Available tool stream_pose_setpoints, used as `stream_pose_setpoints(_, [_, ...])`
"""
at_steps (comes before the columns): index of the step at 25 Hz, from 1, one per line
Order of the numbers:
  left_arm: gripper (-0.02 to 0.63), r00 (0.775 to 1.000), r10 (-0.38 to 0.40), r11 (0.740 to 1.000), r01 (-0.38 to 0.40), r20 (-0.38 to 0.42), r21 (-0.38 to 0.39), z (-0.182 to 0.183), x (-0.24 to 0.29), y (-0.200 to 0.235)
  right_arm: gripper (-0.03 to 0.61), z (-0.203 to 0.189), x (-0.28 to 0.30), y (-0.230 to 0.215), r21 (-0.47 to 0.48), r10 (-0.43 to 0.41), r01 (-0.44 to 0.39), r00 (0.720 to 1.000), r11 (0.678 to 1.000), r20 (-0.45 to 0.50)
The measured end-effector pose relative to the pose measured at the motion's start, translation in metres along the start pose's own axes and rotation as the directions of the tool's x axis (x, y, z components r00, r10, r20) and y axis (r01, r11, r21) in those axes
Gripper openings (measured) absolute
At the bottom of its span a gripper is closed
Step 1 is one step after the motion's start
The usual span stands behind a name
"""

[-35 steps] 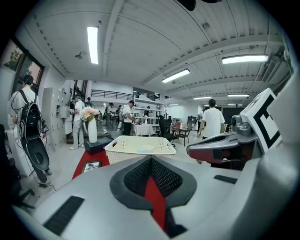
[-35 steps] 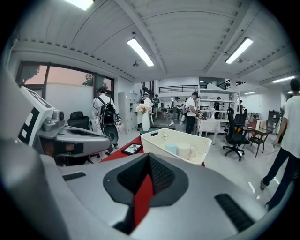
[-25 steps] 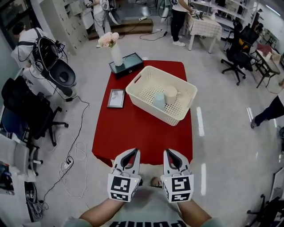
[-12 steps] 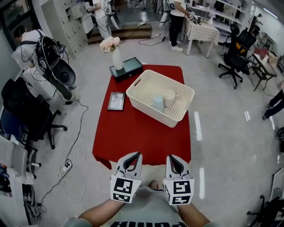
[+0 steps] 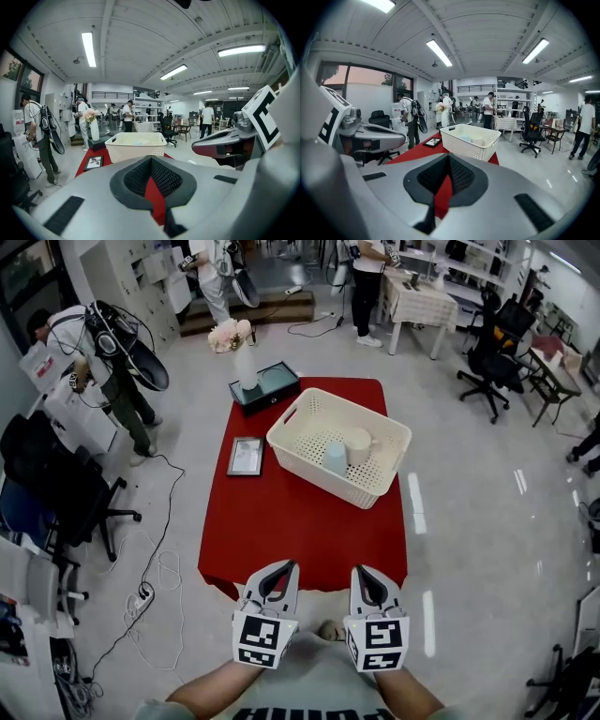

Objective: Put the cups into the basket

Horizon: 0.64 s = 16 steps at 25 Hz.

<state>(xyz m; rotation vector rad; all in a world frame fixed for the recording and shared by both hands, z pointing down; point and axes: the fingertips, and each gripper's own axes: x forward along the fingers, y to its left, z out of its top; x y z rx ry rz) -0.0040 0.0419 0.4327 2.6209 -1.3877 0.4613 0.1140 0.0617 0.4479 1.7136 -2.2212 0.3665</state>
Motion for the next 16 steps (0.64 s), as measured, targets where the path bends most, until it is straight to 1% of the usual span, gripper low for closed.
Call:
stream_pose_setpoints(5, [0.003, 1.000, -0.021, 1.000, 0.020, 0.021, 0.021, 0.014, 0.005, -0.005, 0.010, 0.010, -0.003, -0.005, 0.002, -0.013, 0.013, 1.000, 1.000, 0.017])
stream_pose_setpoints(8, [0.003, 0.999, -0.035, 0.999, 0.034, 0.022, 0.032, 0.015, 0.007, -0.006, 0.011, 0.010, -0.003, -0.006, 0.008, -0.021, 0.020, 1.000, 1.000, 0.017])
stream_pose_setpoints(16, [0.003, 0.999, -0.048, 0.998, 0.047, 0.022, 0.032, 0.017, 0.011, -0.009, 0.009, 0.011, -0.004, -0.011, 0.012, -0.032, 0.031, 0.999, 0.999, 0.013])
